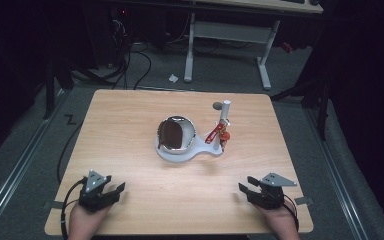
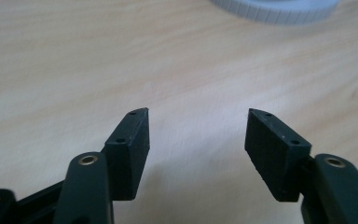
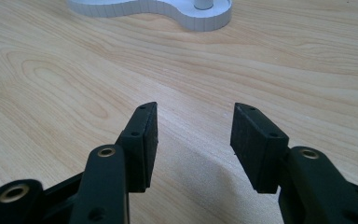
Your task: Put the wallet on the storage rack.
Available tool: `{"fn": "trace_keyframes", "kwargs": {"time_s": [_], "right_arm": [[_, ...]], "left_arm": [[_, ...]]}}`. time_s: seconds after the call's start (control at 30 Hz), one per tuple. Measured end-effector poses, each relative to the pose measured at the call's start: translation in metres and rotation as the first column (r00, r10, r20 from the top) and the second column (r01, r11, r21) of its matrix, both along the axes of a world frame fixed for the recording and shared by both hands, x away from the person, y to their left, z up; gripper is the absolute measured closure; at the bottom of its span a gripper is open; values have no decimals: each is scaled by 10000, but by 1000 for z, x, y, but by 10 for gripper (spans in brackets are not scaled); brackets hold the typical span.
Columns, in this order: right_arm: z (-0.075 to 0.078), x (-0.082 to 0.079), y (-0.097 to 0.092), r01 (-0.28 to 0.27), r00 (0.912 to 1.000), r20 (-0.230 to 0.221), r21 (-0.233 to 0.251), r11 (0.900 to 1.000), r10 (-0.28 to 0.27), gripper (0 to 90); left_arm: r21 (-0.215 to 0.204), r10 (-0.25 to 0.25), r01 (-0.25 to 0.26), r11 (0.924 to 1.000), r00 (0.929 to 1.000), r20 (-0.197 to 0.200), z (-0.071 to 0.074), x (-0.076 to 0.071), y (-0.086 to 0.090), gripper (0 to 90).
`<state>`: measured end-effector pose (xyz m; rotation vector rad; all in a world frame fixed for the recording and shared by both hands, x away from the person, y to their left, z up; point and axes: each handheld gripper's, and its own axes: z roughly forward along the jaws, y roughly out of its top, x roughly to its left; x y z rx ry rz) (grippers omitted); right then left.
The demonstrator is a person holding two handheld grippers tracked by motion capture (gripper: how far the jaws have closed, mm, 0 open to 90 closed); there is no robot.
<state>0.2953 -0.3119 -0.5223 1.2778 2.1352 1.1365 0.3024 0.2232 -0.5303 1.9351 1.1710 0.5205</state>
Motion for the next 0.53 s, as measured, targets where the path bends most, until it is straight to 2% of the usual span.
{"fn": "trace_keyframes", "kwargs": {"time_s": [0.07,0.17,0.23,0.43,0.53], "right_arm": [[1,-1,0,98,10000,3,4,10000,-98,516],[2,-1,-1,229,9997,18,-9,9997,-229,516],[2,-1,-2,348,9994,6,-31,9994,-348,516],[2,-1,-1,527,9986,20,-132,9985,-527,516],[1,-1,-1,550,9985,1,-193,9983,-550,515]], "left_arm": [[-69,19,-18,10000,9999,133,6,-9,7,392],[-140,65,-63,9999,9999,140,6,-15,12,390],[-77,15,-14,10000,9999,102,4,-14,12,390],[-239,-19,19,9997,10000,2,2,-10,13,389],[-515,2,-6,9987,10000,-96,2,-9,15,375]]}}
